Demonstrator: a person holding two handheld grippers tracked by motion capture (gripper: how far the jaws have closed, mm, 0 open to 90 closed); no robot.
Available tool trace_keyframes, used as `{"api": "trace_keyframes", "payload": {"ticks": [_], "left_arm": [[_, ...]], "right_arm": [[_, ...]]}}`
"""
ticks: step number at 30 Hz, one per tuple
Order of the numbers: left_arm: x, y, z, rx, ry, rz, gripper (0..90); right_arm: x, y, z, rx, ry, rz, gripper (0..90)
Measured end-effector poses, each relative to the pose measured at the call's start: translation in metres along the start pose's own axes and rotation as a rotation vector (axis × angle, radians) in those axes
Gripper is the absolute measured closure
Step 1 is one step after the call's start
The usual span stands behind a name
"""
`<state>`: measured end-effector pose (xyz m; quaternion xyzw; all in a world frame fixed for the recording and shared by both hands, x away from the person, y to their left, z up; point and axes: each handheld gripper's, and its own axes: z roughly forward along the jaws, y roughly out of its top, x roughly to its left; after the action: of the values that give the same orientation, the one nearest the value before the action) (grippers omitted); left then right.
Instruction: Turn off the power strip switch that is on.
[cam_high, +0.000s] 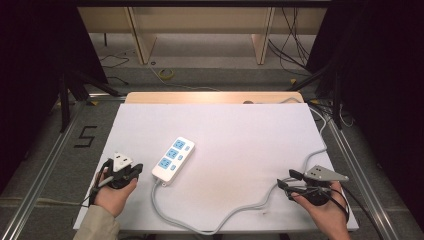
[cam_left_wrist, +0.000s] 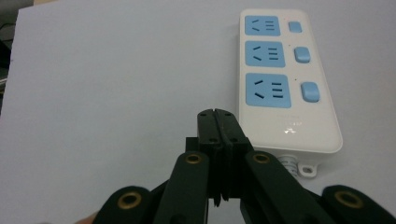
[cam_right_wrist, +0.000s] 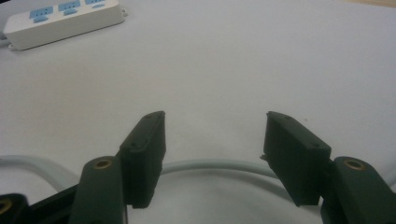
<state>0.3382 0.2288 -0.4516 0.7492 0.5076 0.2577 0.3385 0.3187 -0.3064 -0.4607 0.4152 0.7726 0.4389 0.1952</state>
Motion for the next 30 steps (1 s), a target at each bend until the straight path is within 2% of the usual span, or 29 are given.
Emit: {"api": "trace_keyframes", "payload": {"ticks": [11,17,30], "left_arm": [[-0.008,0.008,0.002,0.016,-0.022,-0.028,89.5],[-0.014,0.017,0.006,0.028,-0.032,-0.021,89.5],[-0.02,0.023,0.011,0.046,-0.038,-0.024,89.5]], "right_arm": [[0.0,-0.001,-0.001,-0.007,0.002,0.002,39.6],[0.0,-0.001,-0.001,-0.007,0.005,0.007,39.5],[0.0,-0.001,-0.001,-0.012,0.002,0.001,39.4]]}}
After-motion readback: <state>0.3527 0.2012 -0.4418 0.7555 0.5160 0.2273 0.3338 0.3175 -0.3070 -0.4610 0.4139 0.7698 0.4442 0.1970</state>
